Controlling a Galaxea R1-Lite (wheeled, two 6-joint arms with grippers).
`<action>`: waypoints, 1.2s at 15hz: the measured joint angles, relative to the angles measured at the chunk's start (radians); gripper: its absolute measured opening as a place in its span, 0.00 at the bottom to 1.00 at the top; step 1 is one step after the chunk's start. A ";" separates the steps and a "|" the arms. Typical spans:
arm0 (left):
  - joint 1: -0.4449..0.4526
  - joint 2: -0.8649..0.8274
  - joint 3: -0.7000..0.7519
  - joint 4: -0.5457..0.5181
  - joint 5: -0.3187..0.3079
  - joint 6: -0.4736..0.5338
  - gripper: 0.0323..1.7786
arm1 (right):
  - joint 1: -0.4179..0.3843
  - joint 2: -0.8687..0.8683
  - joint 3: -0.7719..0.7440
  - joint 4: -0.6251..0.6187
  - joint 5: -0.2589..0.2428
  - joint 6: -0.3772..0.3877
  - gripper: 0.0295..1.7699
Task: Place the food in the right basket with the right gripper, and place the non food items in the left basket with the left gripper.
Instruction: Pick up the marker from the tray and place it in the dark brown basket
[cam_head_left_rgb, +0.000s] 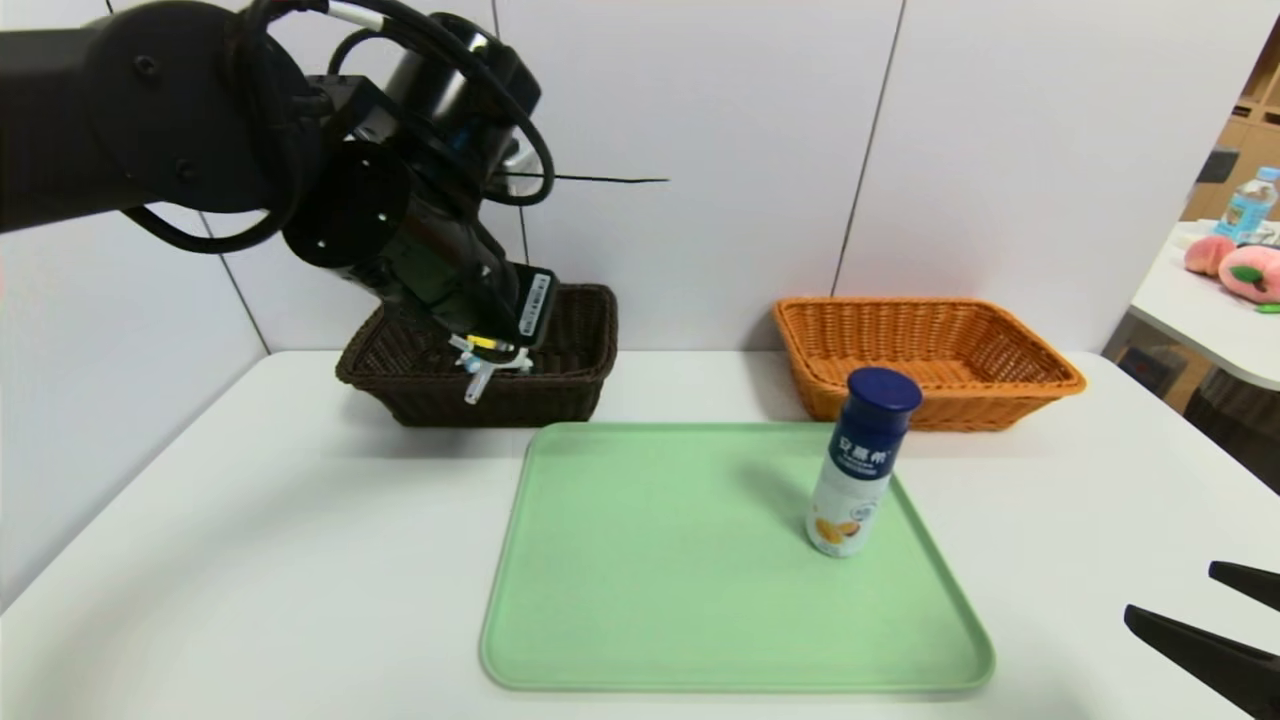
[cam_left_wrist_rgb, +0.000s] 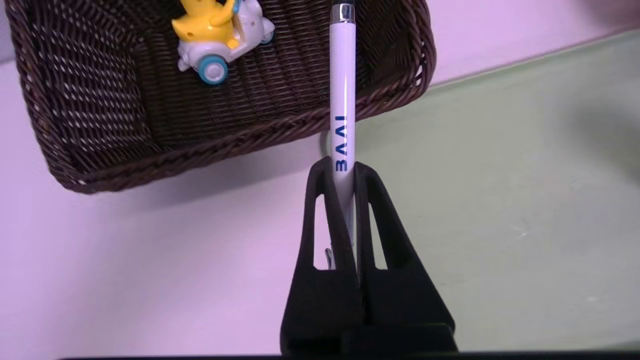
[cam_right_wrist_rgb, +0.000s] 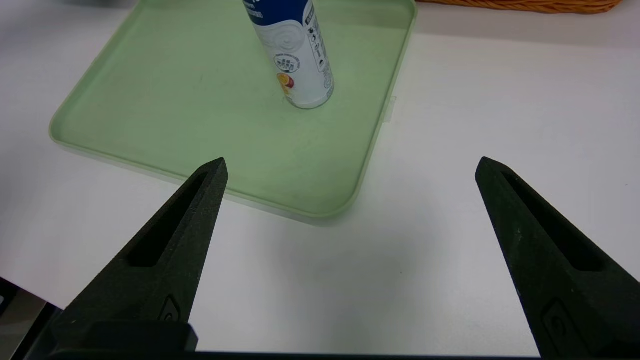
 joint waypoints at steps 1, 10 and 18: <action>0.031 -0.004 0.000 -0.001 -0.034 0.069 0.02 | 0.000 -0.002 0.003 0.000 0.000 0.000 0.97; 0.232 0.079 0.058 -0.314 -0.237 0.652 0.02 | 0.000 -0.005 0.011 -0.001 0.000 -0.001 0.97; 0.355 0.203 0.050 -0.333 -0.440 1.015 0.02 | -0.003 0.014 0.014 -0.003 -0.006 -0.001 0.97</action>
